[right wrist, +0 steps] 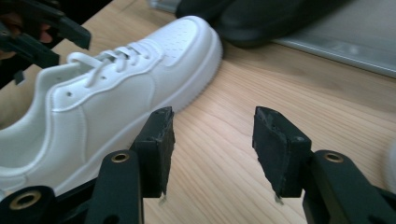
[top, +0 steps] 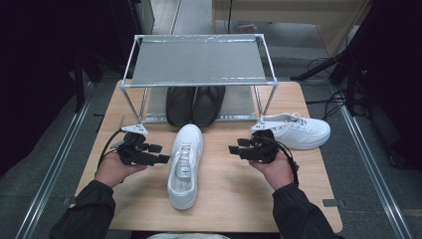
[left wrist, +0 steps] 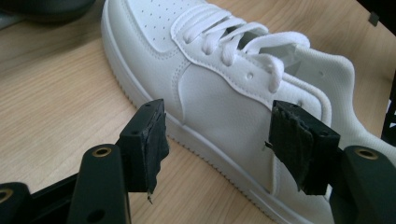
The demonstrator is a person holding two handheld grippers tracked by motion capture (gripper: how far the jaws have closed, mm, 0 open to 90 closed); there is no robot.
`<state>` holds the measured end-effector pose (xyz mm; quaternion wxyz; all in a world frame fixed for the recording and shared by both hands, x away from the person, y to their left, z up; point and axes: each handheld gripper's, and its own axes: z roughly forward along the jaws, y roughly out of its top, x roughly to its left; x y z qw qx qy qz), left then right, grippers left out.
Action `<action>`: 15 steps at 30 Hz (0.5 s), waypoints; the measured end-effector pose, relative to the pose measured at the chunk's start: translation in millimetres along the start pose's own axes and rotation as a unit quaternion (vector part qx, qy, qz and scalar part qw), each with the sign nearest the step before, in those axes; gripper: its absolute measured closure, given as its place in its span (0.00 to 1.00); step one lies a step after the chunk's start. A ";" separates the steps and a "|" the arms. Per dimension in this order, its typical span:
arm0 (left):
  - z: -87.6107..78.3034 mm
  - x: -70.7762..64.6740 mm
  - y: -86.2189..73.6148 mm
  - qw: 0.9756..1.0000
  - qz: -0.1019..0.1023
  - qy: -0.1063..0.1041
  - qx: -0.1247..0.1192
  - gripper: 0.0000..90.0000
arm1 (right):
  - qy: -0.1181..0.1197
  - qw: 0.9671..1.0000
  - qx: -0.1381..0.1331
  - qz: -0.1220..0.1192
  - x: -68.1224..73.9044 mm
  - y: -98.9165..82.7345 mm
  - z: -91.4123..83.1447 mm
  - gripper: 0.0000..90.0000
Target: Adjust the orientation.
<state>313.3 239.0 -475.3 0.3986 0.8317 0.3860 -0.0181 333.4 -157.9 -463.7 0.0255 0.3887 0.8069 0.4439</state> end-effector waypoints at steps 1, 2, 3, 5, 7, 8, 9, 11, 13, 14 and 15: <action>1.3 0.3 1.3 1.000 -0.002 -0.002 0.000 0.41 | -0.003 1.000 0.001 0.002 -2.1 -0.6 -2.2 0.55; 2.2 0.4 2.2 1.000 -0.004 -0.003 0.002 0.41 | -0.007 1.000 -0.001 0.004 -5.4 -1.1 -5.8 0.55; 2.2 0.4 2.2 1.000 -0.004 -0.003 0.002 0.41 | -0.007 1.000 -0.001 0.004 -5.4 -1.1 -5.8 0.55; 3.3 0.9 3.4 1.000 -0.004 -0.002 0.001 0.41 | -0.013 1.000 -0.008 0.010 -10.0 -1.8 -11.2 0.56; 3.4 1.5 3.7 1.000 -0.003 -0.004 0.000 0.41 | -0.024 1.000 -0.013 0.013 -16.1 -1.1 -18.1 0.56; 3.3 1.3 3.6 1.000 -0.004 -0.003 0.001 0.41 | -0.027 0.999 -0.015 0.015 -18.6 -0.6 -20.9 0.56; 3.3 1.3 3.6 1.000 -0.004 -0.003 0.001 0.41 | -0.027 0.999 -0.015 0.015 -18.6 -0.6 -20.9 0.56; 3.1 0.8 3.3 1.000 -0.001 -0.004 0.001 0.41 | -0.036 0.999 -0.021 0.019 -25.5 0.3 -28.9 0.56; 3.2 -0.2 3.3 1.000 0.000 -0.005 -0.001 0.41 | -0.047 0.998 -0.026 0.026 -33.4 0.3 -36.2 0.56; 3.4 -0.7 3.2 1.000 0.000 -0.005 -0.001 0.41 | -0.052 0.998 -0.028 0.028 -37.2 0.3 -38.6 0.56; 3.6 -1.0 3.0 1.000 0.002 -0.004 0.000 0.41 | -0.056 0.998 -0.029 0.032 -40.5 0.5 -41.1 0.56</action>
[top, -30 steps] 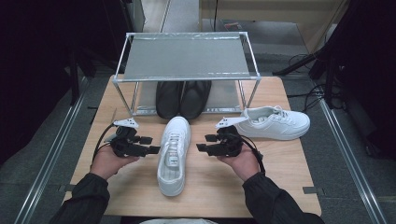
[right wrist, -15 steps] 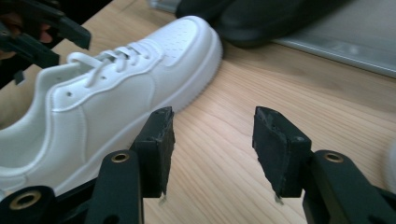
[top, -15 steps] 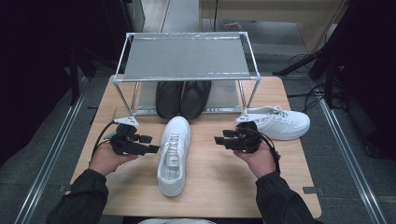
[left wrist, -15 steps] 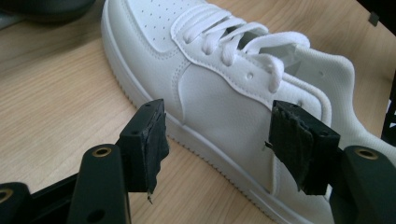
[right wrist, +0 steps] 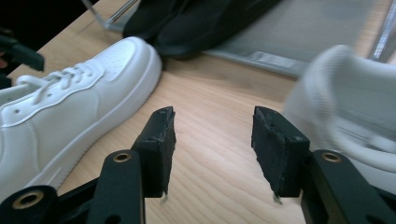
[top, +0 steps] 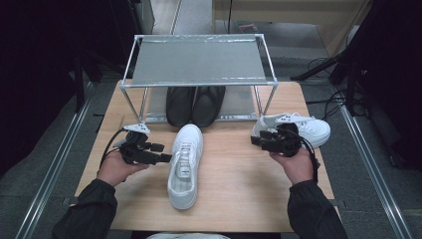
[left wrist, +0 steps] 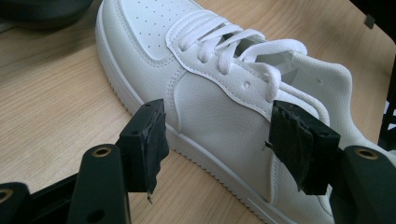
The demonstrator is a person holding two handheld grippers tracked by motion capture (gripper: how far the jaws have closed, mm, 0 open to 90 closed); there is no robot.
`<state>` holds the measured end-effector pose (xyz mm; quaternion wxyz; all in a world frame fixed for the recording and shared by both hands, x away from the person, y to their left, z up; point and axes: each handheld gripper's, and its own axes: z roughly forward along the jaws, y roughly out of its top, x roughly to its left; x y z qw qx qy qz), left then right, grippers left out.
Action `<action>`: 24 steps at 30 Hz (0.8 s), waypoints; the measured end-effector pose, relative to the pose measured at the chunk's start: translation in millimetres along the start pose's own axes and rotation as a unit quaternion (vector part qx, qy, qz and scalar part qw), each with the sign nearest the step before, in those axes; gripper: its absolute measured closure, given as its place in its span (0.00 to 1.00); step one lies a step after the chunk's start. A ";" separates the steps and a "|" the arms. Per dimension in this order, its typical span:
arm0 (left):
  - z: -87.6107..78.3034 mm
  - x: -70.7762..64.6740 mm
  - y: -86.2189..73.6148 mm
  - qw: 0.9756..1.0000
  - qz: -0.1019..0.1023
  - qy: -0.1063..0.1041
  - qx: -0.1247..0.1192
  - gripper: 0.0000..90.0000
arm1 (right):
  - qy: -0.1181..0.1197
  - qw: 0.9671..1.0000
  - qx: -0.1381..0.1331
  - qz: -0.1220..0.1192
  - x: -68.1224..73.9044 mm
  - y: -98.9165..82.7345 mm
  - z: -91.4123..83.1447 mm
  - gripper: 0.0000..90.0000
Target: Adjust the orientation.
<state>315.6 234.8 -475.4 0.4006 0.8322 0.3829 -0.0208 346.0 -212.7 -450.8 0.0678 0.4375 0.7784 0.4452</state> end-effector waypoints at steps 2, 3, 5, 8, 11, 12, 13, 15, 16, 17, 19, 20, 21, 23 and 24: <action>0.6 -0.9 -0.5 1.000 0.001 0.001 0.004 0.41 | -0.008 1.000 -0.001 0.005 -6.4 0.5 -3.1 0.56; 0.6 -0.9 -0.5 1.000 0.001 0.001 0.004 0.41 | -0.008 1.000 -0.001 0.005 -6.4 0.5 -3.1 0.56; 0.4 -2.2 -1.2 1.000 0.002 0.002 0.003 0.41 | -0.020 1.000 -0.003 0.015 -16.9 1.0 -7.4 0.56; -0.5 -3.3 -2.0 1.000 0.003 0.001 0.000 0.41 | -0.025 0.999 -0.007 0.020 -21.7 1.8 -9.6 0.56; -2.2 -5.1 -4.9 1.000 0.004 0.002 -0.001 0.41 | -0.036 0.999 -0.009 0.024 -30.9 4.7 -10.7 0.56; -2.9 -5.6 -5.8 1.000 0.003 0.004 0.000 0.41 | -0.037 0.999 -0.009 0.027 -32.3 5.2 -10.1 0.56; -3.9 -5.9 -7.0 1.000 0.003 0.005 0.000 0.41 | -0.038 0.999 -0.008 0.028 -34.3 6.0 -8.5 0.56; -5.3 -6.6 -8.7 1.000 0.002 0.006 -0.002 0.41 | -0.039 0.999 -0.004 0.029 -36.8 7.6 -4.2 0.56; -5.3 -6.6 -8.7 1.000 0.002 0.006 -0.002 0.41 | -0.039 0.999 -0.004 0.029 -36.8 7.6 -4.2 0.56; -6.9 -7.3 -10.6 1.000 0.000 0.007 -0.003 0.41 | -0.041 0.999 0.002 0.026 -38.2 10.0 2.1 0.56; -8.9 -7.9 -13.1 1.000 -0.002 0.008 -0.004 0.41 | -0.042 0.999 0.009 0.023 -38.8 11.7 7.5 0.56; -11.0 -8.3 -16.3 1.000 -0.006 0.010 -0.005 0.41 | -0.044 0.999 0.011 0.021 -39.5 12.4 11.0 0.56; -12.2 -8.4 -17.8 1.000 -0.008 0.013 -0.006 0.41 | -0.048 0.998 0.017 0.022 -39.7 13.4 13.9 0.56; -14.5 -8.1 -20.8 1.000 -0.011 0.014 -0.007 0.41 | -0.045 0.998 0.024 0.024 -42.7 14.4 20.9 0.57; -15.7 -8.0 -22.2 1.000 -0.011 0.019 -0.009 0.41 | -0.046 0.998 0.030 0.025 -44.1 14.4 24.6 0.58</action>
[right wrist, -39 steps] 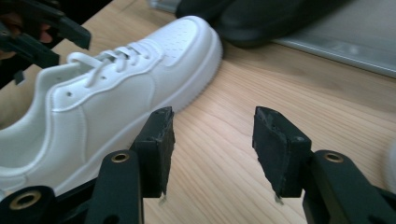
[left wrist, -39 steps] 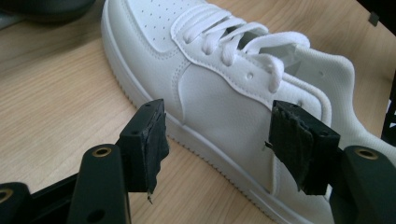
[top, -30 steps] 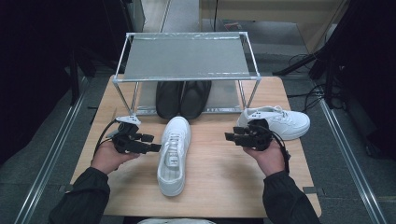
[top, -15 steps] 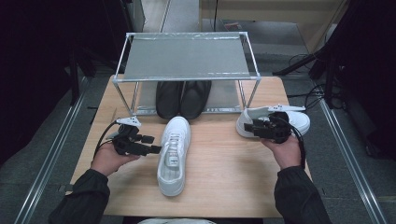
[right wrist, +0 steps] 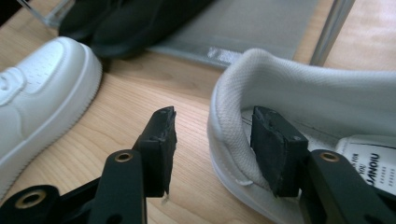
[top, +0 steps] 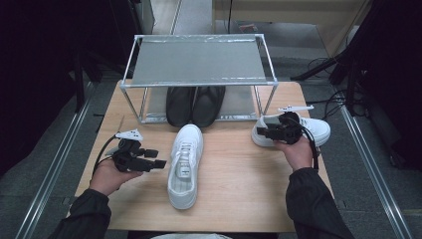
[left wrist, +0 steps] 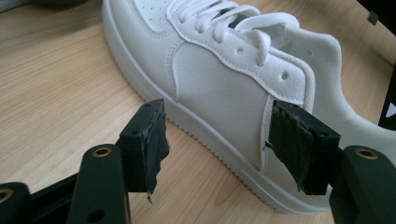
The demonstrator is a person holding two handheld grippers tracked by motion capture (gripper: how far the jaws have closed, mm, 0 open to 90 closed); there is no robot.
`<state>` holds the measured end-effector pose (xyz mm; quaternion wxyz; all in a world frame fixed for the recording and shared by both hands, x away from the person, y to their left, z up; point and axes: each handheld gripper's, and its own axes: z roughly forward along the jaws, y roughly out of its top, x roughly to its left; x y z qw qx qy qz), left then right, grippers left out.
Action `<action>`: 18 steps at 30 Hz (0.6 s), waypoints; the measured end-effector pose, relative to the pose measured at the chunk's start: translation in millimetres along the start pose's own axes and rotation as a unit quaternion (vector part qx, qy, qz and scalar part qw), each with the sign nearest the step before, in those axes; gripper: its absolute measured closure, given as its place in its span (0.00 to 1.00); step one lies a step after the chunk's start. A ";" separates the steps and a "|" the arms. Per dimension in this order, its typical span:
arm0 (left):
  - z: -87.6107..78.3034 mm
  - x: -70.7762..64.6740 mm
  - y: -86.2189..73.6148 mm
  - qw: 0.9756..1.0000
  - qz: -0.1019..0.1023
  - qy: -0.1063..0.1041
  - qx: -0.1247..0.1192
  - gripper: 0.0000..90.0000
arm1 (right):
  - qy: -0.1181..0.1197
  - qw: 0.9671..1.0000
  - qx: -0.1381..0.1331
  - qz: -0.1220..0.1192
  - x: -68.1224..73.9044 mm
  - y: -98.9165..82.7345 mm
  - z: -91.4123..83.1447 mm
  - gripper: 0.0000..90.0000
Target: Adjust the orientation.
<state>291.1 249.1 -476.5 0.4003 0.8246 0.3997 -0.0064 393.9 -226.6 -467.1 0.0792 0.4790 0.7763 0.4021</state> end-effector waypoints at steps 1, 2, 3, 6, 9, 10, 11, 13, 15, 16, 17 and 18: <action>-0.8 -0.4 -1.1 1.000 -0.005 -0.001 -0.001 0.41 | -0.001 1.000 0.006 0.001 -1.0 0.1 3.5 0.58; -2.5 0.2 -2.5 1.000 -0.006 0.001 -0.002 0.41 | -0.001 1.000 0.008 0.002 -1.7 0.1 6.0 0.58; -3.2 0.1 -3.3 1.000 -0.008 0.002 -0.004 0.41 | -0.001 1.000 0.012 0.004 -2.4 0.5 9.2 0.59; -5.1 0.2 -5.7 1.000 -0.012 0.004 -0.006 0.41 | -0.003 1.000 0.017 0.005 -3.6 0.9 13.7 0.60; -6.6 0.7 -8.5 1.000 -0.016 0.008 -0.006 0.41 | -0.015 1.000 0.025 0.001 -3.8 0.9 21.7 0.64; -6.6 0.7 -8.5 1.000 -0.016 0.008 -0.006 0.41 | -0.017 1.000 0.026 0.000 -3.7 1.0 23.3 0.66; -6.6 0.9 -9.2 1.000 -0.017 0.008 -0.004 0.41 | -0.019 0.999 0.029 -0.001 -4.3 0.7 25.6 0.70; -6.5 1.0 -9.6 1.000 -0.018 0.009 -0.004 0.41 | -0.018 0.999 0.041 -0.002 -5.3 -0.7 31.0 0.75; -6.3 1.1 -9.6 1.000 -0.019 0.007 -0.005 0.41 | -0.011 0.999 0.042 -0.001 -5.3 -1.1 35.7 0.78; -6.2 1.3 -9.5 1.000 -0.019 0.007 -0.005 0.41 | -0.009 0.999 0.044 0.001 -5.8 -0.1 36.0 0.79; -6.0 1.6 -9.4 1.000 -0.019 0.006 -0.005 0.41 | -0.008 0.999 0.043 0.001 -6.5 0.8 35.8 0.80; -5.8 1.8 -9.3 1.000 -0.019 0.006 -0.004 0.41 | -0.007 0.999 0.045 0.000 -6.0 1.7 35.5 0.81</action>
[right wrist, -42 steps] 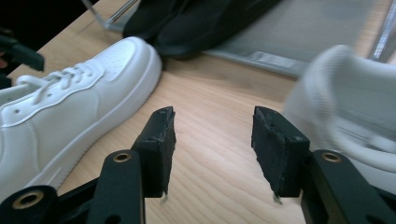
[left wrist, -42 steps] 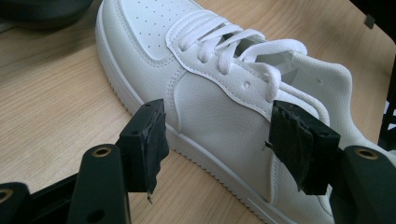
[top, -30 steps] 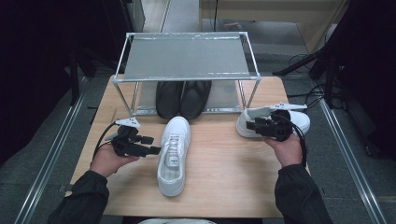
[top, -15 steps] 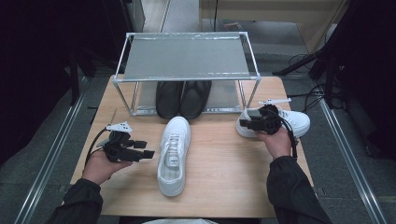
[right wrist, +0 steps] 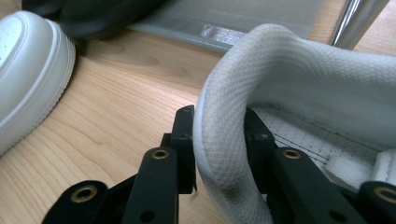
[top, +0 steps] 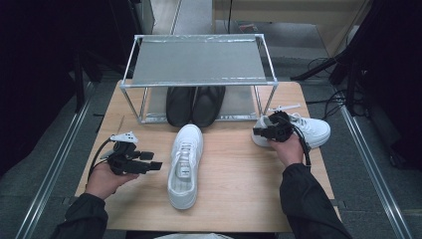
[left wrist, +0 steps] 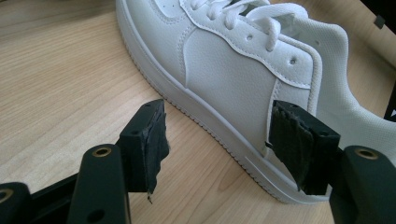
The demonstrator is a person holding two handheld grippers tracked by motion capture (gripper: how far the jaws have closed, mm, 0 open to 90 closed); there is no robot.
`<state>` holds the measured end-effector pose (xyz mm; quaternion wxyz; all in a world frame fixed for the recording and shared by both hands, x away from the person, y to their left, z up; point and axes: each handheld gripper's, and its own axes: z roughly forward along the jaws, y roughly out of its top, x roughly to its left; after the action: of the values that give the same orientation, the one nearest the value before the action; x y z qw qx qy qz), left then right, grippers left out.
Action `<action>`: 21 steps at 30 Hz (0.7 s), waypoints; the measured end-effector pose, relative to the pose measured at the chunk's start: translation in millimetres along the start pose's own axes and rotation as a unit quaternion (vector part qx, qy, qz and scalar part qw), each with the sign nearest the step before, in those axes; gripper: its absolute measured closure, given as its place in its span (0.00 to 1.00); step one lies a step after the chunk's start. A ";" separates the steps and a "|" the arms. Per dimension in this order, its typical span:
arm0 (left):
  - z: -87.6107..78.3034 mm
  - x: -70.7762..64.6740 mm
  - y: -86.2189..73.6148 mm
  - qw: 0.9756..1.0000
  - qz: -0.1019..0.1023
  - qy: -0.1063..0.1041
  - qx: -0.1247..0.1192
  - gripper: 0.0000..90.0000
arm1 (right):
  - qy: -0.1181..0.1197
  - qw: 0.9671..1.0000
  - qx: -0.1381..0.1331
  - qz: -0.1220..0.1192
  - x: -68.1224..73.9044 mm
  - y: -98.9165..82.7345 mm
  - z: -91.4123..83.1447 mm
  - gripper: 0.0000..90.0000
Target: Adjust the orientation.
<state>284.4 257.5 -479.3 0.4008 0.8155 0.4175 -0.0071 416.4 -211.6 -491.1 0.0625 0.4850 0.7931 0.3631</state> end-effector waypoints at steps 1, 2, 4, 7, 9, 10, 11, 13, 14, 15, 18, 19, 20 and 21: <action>0.1 0.2 0.0 1.000 0.000 0.000 0.000 0.41 | -0.003 1.000 0.002 -0.009 1.0 0.5 -0.2 0.82; 0.2 0.3 0.1 1.000 0.000 0.001 0.001 0.41 | -0.007 1.000 0.004 -0.020 2.3 0.6 -0.7 0.83; 0.2 0.4 0.1 1.000 0.000 0.001 0.001 0.41 | -0.012 1.000 0.006 -0.023 3.8 1.2 -1.1 0.84; -0.3 1.5 0.1 1.000 -0.005 0.001 0.000 0.41 | -0.018 0.999 0.006 -0.028 5.6 3.9 -5.8 0.85; -0.9 2.3 0.4 1.000 -0.007 0.000 -0.002 0.41 | -0.023 0.999 0.005 -0.036 7.3 4.8 -9.1 0.85; -0.9 2.3 0.4 1.000 -0.007 0.000 -0.002 0.41 | -0.028 0.999 0.006 -0.042 8.9 5.4 -10.6 0.85; -1.4 2.6 1.3 1.000 -0.007 0.000 -0.005 0.41 | -0.029 0.999 0.006 -0.042 10.6 5.8 -12.6 0.85; -1.4 2.7 2.2 1.000 -0.007 -0.001 -0.007 0.41 | -0.019 0.999 0.003 -0.045 12.3 6.2 -15.1 0.85; -1.3 2.6 2.6 1.000 -0.008 -0.001 -0.008 0.41 | -0.016 0.999 0.002 -0.045 14.2 6.6 -16.8 0.85; -1.2 2.6 3.0 1.000 -0.007 -0.001 -0.009 0.41 | -0.011 0.999 0.000 -0.045 16.1 6.8 -18.5 0.85; -1.3 2.7 4.2 1.000 -0.005 -0.002 -0.011 0.41 | 0.007 0.999 -0.002 -0.044 21.7 7.1 -22.0 0.86; -1.5 3.0 4.8 1.000 -0.003 -0.002 -0.011 0.41 | 0.013 0.999 0.001 -0.044 24.8 6.9 -23.1 0.86; -1.5 2.9 5.2 1.000 -0.003 -0.002 -0.011 0.41 | 0.017 0.999 0.003 -0.044 27.5 6.7 -23.7 0.86; -1.4 2.9 5.5 1.000 -0.002 -0.003 -0.013 0.41 | 0.020 0.999 0.003 -0.045 29.9 6.3 -24.1 0.86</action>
<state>289.6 258.6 -475.7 0.4127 0.8093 0.4180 -0.0052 394.5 -198.0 -462.0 0.0614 0.4421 0.8163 0.3667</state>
